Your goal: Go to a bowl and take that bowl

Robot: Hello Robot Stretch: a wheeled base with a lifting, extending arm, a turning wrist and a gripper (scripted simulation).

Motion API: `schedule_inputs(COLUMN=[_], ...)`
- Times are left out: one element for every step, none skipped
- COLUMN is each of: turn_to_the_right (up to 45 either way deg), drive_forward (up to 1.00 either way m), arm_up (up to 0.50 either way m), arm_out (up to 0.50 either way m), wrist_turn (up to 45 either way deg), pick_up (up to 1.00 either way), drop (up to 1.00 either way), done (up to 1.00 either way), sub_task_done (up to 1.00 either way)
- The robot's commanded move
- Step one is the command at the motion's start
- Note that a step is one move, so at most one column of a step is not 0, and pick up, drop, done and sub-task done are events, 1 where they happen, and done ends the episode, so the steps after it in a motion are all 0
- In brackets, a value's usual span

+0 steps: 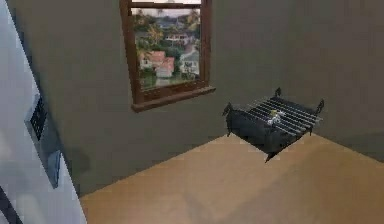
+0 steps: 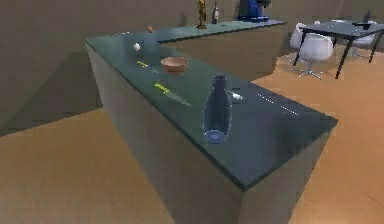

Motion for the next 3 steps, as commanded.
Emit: schedule_inputs(turn_to_the_right=[45.0,6.0,0.0], drive_forward=[0.00,0.00,1.00], arm_up=[0.00,0.00,0.00], arm_out=[0.00,0.00,0.00], wrist_turn=[0.0,0.0,0.0], pick_up=[0.00,0.00,0.00], drop=[0.00,0.00,0.00], done=[0.00,0.00,0.00], sub_task_done=[0.00,0.00,0.00])
